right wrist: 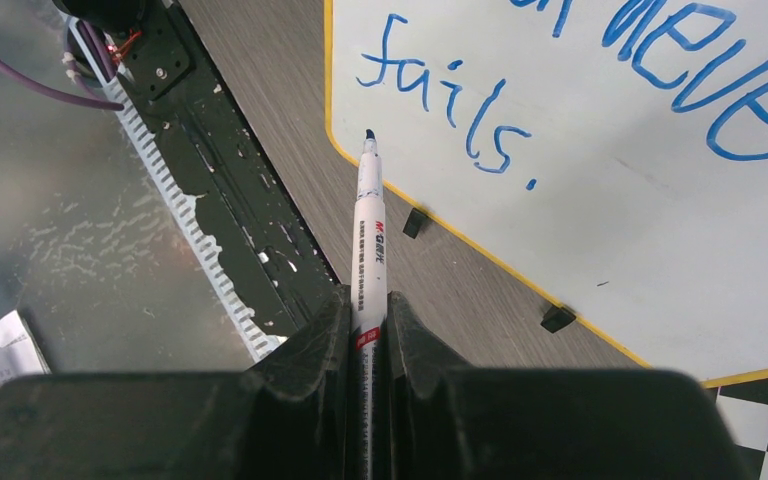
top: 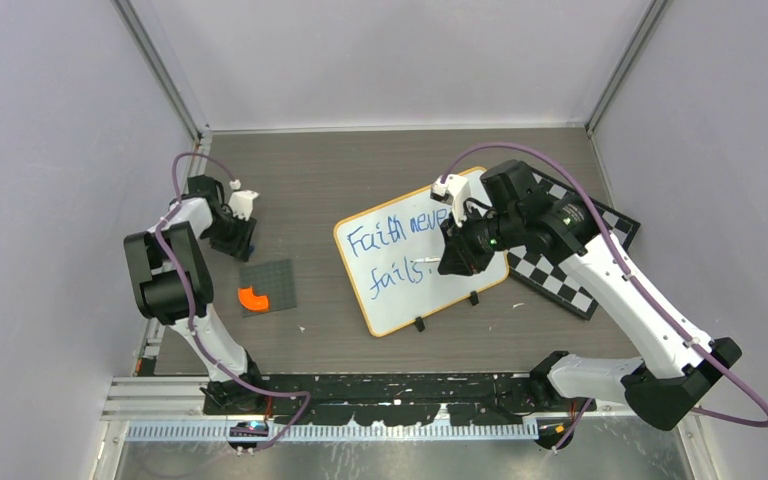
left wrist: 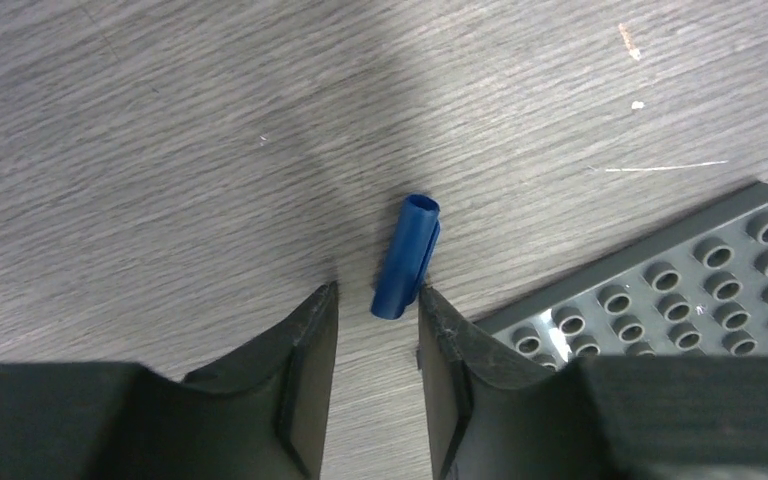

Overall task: Write a sentence on the whiteboard
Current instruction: Pick up the pen cap from the center of the board.

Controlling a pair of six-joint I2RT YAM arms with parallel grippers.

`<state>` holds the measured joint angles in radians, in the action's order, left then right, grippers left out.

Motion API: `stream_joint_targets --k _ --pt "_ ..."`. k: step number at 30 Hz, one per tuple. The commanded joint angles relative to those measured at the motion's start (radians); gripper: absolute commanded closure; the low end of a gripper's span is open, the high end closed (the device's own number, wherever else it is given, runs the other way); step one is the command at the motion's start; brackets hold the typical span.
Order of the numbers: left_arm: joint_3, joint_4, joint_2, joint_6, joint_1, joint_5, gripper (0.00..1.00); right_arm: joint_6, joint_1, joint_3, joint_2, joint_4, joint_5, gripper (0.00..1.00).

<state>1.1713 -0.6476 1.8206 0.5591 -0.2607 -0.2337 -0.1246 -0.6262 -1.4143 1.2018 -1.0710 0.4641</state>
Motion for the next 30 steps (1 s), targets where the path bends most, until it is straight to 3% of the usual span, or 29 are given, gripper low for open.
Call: stream_joint_targets --k 1,5,12,17,22,30 --pt "-0.058 0.044 0.032 0.010 0.023 -0.014 0.66 0.006 0.003 0.003 0.004 0.025 -0.010 1.00" --pt "-0.065 0.049 0.026 0.004 0.031 -0.040 0.69 0.001 0.003 0.005 0.025 0.027 -0.012 1.00" --pt "-0.050 0.036 0.038 0.043 0.048 -0.064 0.65 0.002 0.003 0.000 0.031 0.028 -0.006 1.00" --pt "-0.039 -0.005 0.041 0.071 0.050 -0.072 0.75 0.000 0.003 -0.003 0.032 0.027 -0.011 1.00" --pt "-0.038 -0.065 -0.016 0.072 0.048 -0.111 0.98 0.000 0.002 -0.015 0.036 0.026 -0.010 1.00" --pt "0.082 -0.228 -0.218 -0.049 0.037 -0.292 1.00 0.050 0.044 -0.058 0.047 0.027 0.033 1.00"
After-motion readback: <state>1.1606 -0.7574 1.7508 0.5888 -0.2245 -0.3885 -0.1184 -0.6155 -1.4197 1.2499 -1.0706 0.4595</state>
